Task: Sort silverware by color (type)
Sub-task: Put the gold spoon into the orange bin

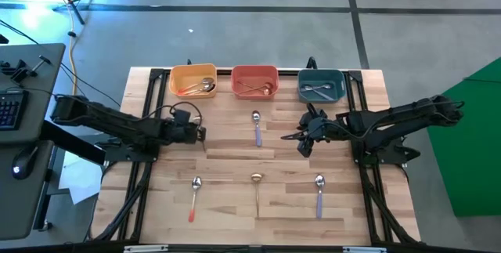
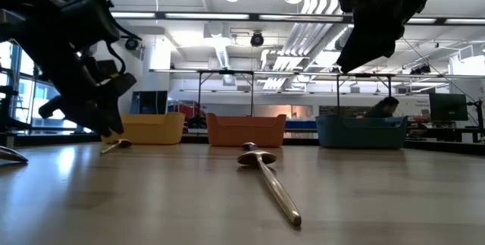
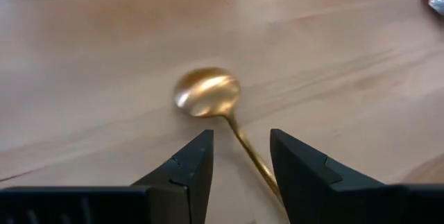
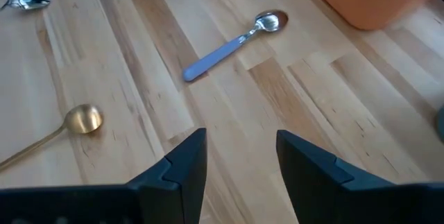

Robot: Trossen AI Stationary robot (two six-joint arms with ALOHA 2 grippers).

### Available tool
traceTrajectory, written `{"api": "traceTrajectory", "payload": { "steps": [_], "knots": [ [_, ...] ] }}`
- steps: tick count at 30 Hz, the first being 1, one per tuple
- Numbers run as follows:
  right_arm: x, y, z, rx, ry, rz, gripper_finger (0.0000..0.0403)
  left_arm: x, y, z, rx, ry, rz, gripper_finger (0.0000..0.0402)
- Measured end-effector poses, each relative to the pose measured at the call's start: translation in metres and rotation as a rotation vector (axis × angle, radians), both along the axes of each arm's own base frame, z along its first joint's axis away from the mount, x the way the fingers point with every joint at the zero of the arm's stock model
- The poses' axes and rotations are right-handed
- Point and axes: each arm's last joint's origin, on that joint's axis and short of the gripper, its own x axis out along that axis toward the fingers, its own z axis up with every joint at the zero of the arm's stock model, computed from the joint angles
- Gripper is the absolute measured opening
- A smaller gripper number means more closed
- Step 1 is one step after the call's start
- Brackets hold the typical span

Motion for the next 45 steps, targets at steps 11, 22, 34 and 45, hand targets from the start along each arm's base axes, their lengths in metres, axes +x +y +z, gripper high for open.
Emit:
{"api": "traceTrajectory", "payload": {
  "steps": [11, 22, 34, 45],
  "knots": [
    [0.000, 0.000, 0.000, -0.003, 0.000, -0.002, 0.0158, -0.003, 0.018, -0.027, 0.008, -0.027, 0.010, 0.0132],
    [0.000, -0.001, 0.000, -0.017, -0.004, -0.014, 0.0158, -0.013, 0.028, -0.038, 0.105, -0.085, -0.084, 0.0012],
    [0.000, -0.002, 0.001, -0.075, -0.002, -0.031, 0.0158, 0.021, 0.032, -0.005, 0.167, -0.259, -0.369, 0.0002],
    [0.000, -0.004, 0.002, -0.207, 0.024, -0.007, 0.0158, 0.076, 0.070, 0.083, 0.392, -0.035, -0.528, 0.0001]
  ]
}}
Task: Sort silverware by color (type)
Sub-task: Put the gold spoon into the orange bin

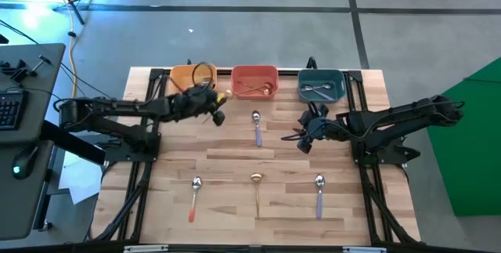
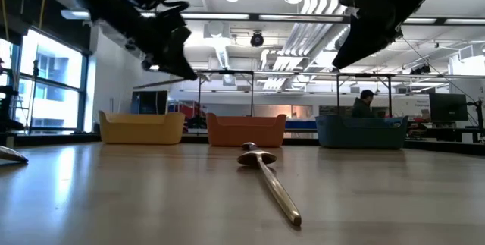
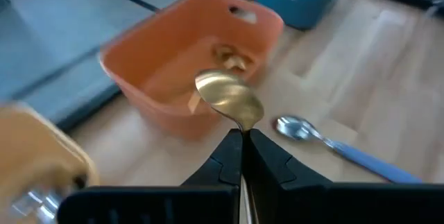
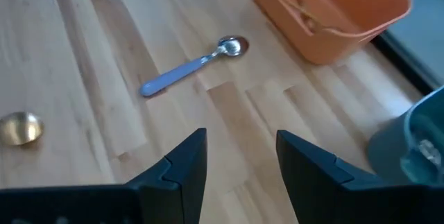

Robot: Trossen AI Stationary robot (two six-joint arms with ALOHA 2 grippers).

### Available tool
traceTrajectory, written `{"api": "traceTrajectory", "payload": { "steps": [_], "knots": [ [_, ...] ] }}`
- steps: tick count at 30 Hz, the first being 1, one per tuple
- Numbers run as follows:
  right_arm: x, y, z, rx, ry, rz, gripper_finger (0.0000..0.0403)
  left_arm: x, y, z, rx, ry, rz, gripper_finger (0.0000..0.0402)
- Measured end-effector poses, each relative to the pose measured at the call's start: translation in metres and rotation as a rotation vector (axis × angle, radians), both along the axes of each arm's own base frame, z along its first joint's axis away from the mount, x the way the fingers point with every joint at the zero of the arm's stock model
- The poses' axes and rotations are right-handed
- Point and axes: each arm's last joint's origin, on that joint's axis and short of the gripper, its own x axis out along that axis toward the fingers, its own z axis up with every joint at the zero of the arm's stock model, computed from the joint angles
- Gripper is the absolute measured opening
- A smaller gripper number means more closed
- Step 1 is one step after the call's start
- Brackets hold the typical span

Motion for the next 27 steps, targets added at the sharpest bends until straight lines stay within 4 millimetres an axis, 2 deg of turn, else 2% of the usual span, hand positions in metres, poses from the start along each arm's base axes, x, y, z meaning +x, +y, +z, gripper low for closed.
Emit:
{"api": "traceTrajectory", "payload": {
  "steps": [4, 8, 11, 14, 17, 22, 27],
  "knots": [
    [0.002, -0.001, 0.002, -0.077, 0.000, 0.027, 0.0158, 0.021, 0.022, 0.021, 0.076, 0.070, -0.065, 0.0001],
    [0.004, -0.004, -0.003, -0.162, 0.049, 0.197, 0.0142, 0.047, 0.046, 0.033, 0.090, 0.110, -0.190, 0.0001],
    [0.009, -0.014, -0.005, -0.161, 0.004, 0.265, 0.0108, 0.066, 0.063, 0.039, 0.114, 0.160, -0.235, 0.0000],
    [0.010, -0.024, -0.010, -0.159, -0.026, 0.327, 0.0053, 0.086, 0.082, 0.041, 0.145, 0.229, -0.253, 0.0000],
    [0.011, -0.035, -0.010, -0.165, -0.062, 0.342, 0.0008, 0.103, 0.102, 0.037, 0.166, 0.268, -0.274, 0.0000],
    [0.010, -0.044, -0.011, -0.167, -0.065, 0.315, 0.0015, 0.123, 0.132, 0.018, 0.105, 0.217, -0.383, 0.0000],
    [0.010, -0.044, -0.011, -0.187, -0.055, 0.332, 0.0004, 0.131, 0.151, 0.002, 0.056, 0.178, -0.460, 0.0000]
  ]
}}
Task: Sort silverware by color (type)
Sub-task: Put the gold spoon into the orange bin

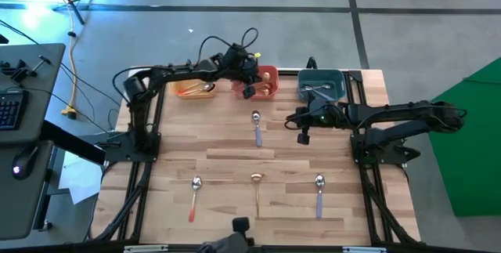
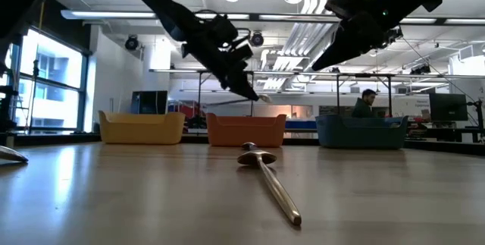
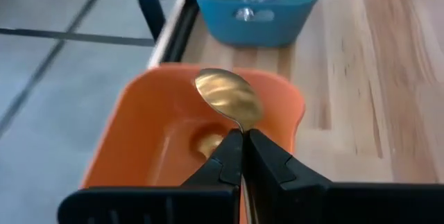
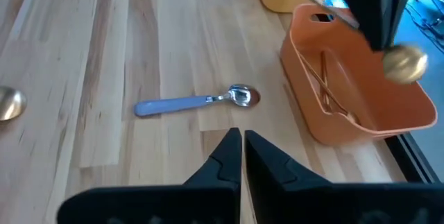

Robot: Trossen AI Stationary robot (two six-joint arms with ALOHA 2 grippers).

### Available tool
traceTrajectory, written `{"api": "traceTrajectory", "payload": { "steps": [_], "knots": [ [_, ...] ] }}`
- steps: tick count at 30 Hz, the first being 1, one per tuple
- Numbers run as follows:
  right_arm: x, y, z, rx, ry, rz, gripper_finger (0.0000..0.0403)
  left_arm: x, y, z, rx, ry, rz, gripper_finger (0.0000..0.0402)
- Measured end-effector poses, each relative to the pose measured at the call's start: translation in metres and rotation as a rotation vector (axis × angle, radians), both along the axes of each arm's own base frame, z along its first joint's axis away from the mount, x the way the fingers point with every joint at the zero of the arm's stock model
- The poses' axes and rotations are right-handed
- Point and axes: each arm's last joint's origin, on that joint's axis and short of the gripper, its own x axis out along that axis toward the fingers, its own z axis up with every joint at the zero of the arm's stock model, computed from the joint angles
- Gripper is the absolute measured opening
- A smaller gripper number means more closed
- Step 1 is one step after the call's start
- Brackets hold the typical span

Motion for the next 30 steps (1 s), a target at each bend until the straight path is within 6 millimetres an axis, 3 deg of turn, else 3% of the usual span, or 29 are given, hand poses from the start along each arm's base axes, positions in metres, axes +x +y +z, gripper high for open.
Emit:
{"api": "traceTrajectory", "payload": {
  "steps": [4, 13, 25, 30],
  "knots": [
    [0.000, 0.000, 0.000, -0.011, -0.001, 0.008, 0.0001, 0.003, 0.011, -0.015, 0.011, 0.012, -0.020, 0.0000],
    [0.001, 0.000, 0.001, -0.012, -0.009, 0.008, 0.0000, 0.001, 0.030, -0.020, -0.005, -0.091, -0.062, 0.0000],
    [0.001, 0.000, 0.001, -0.012, -0.012, 0.008, 0.0000, 0.003, 0.040, -0.053, -0.098, -0.090, -0.103, 0.0000],
    [0.001, 0.000, 0.001, -0.010, -0.014, 0.006, 0.0000, -0.001, 0.046, -0.053, -0.122, -0.104, -0.070, 0.0007]
  ]
}}
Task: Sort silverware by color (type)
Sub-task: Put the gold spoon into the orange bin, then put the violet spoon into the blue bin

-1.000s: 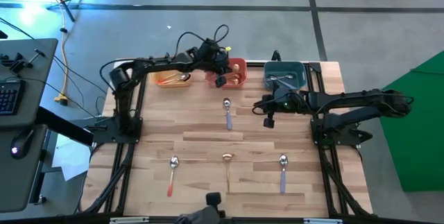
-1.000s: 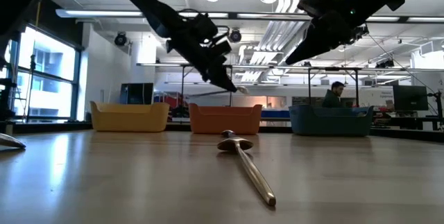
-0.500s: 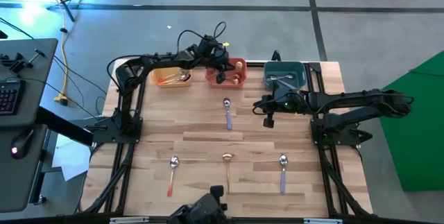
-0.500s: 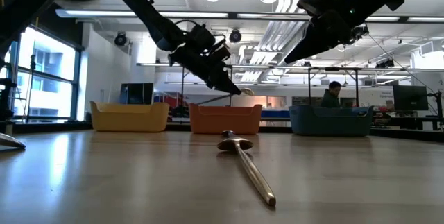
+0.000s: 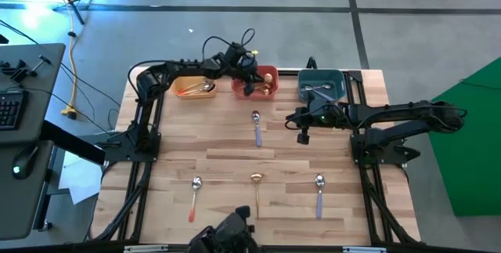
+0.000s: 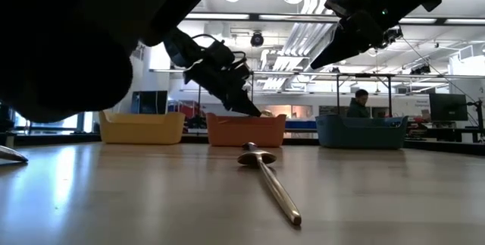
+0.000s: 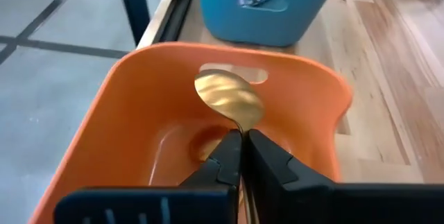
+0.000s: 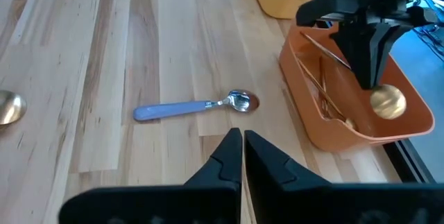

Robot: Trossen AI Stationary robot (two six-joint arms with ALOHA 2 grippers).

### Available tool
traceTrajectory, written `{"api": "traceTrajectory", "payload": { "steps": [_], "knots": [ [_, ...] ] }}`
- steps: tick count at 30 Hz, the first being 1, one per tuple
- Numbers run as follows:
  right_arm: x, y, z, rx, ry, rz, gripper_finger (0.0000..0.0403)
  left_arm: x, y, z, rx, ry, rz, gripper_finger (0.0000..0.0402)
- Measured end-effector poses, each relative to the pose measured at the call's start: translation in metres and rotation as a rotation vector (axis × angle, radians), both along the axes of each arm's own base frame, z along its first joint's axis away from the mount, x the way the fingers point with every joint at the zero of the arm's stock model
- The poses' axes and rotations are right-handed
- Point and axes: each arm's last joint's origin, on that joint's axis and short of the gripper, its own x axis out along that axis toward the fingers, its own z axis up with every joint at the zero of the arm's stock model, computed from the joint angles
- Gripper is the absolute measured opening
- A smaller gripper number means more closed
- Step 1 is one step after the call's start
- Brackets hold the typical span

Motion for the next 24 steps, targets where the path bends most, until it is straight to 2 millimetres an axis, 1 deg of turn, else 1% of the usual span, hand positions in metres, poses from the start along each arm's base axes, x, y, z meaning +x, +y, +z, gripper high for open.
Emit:
{"api": "traceTrajectory", "payload": {
  "steps": [4, 12, 15, 17, 19, 22, 24],
  "knots": [
    [0.000, 0.000, 0.000, 0.010, -0.003, -0.007, 0.0000, -0.001, 0.002, 0.000, -0.013, 0.001, 0.013, 0.0027],
    [0.000, 0.000, 0.000, 0.066, -0.021, -0.046, 0.0000, -0.002, 0.000, 0.004, -0.030, 0.000, 0.021, 0.0082],
    [0.000, 0.000, 0.000, 0.103, -0.039, -0.072, 0.0000, -0.005, -0.002, 0.013, -0.034, 0.000, 0.025, 0.0092],
    [0.001, 0.000, 0.001, 0.133, -0.057, -0.092, 0.0000, -0.006, -0.006, 0.025, -0.010, -0.018, 0.021, 0.0089],
    [0.004, 0.000, 0.001, 0.164, -0.082, -0.113, 0.0000, -0.010, -0.013, 0.032, 0.028, -0.048, 0.049, 0.0077],
    [0.010, 0.000, -0.005, 0.212, -0.086, -0.107, 0.0000, -0.020, -0.031, 0.032, 0.063, -0.090, 0.080, 0.0052],
    [0.017, 0.000, -0.013, 0.251, -0.066, -0.096, 0.0000, -0.032, -0.046, 0.031, 0.085, -0.123, 0.110, 0.0037]
  ]
}}
